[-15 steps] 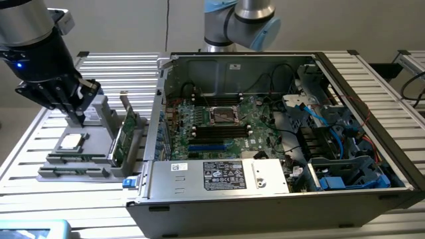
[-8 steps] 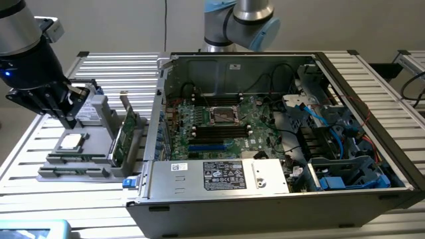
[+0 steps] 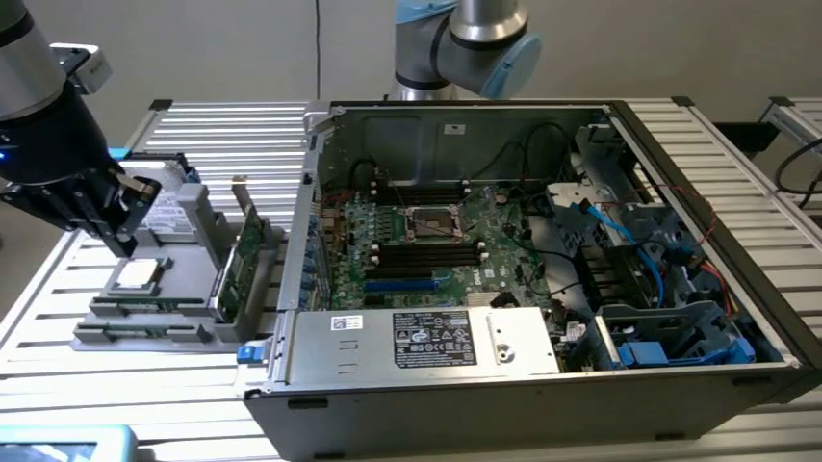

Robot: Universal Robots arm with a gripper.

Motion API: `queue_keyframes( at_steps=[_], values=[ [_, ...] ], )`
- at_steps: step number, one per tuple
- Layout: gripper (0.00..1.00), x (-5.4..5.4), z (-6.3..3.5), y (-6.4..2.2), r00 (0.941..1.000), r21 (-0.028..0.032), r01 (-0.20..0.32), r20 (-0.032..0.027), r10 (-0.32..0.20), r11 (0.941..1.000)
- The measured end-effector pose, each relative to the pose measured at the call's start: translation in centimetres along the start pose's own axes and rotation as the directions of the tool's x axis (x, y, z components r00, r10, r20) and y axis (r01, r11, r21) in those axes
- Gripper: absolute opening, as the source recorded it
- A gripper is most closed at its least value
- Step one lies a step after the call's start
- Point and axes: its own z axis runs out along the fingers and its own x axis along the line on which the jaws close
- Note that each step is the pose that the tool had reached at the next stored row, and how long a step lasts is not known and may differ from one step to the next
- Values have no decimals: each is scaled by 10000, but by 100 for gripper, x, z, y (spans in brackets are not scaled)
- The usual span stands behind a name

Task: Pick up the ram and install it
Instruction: 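Reach for the ram, then pick up the ram and move it above insertion slot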

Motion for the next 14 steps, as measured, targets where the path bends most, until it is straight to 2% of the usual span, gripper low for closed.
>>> queue_keyframes(
  at_steps=[3, 14],
  values=[
    [11, 42, 18, -4, 10000, 0, -1, 0, 1, 10000],
    [11, 43, 19, -4, 10000, 1, 0, 0, 0, 10000]
  ],
)
